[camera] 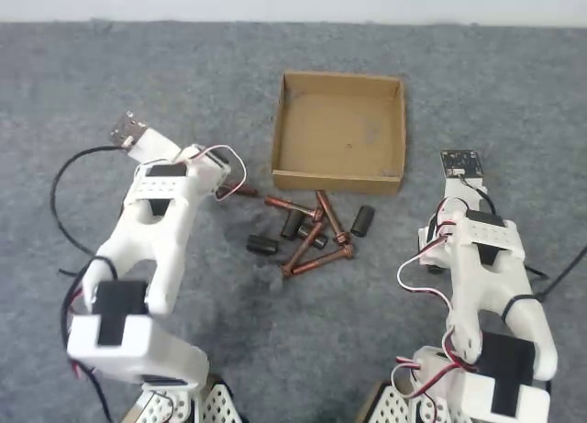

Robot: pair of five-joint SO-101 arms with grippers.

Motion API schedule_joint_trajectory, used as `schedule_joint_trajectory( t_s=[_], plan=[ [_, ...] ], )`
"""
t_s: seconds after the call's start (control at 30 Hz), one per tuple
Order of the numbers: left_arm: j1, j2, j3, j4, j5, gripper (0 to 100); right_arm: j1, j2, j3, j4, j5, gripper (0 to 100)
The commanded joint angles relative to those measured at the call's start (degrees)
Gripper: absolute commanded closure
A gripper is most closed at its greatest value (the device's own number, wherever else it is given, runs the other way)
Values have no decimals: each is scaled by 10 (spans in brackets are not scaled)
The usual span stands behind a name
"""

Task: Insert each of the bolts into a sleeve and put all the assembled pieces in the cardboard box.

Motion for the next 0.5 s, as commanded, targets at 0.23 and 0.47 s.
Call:
schedule_joint_trajectory(
  t_s=[0.23,0.47],
  plan=[
    [2,72,-98,31,6,840,-3,1,-32,-7,9,991],
    [6,74,-98,29,2,945,-3,1,-32,-7,9,991]
  ],
)
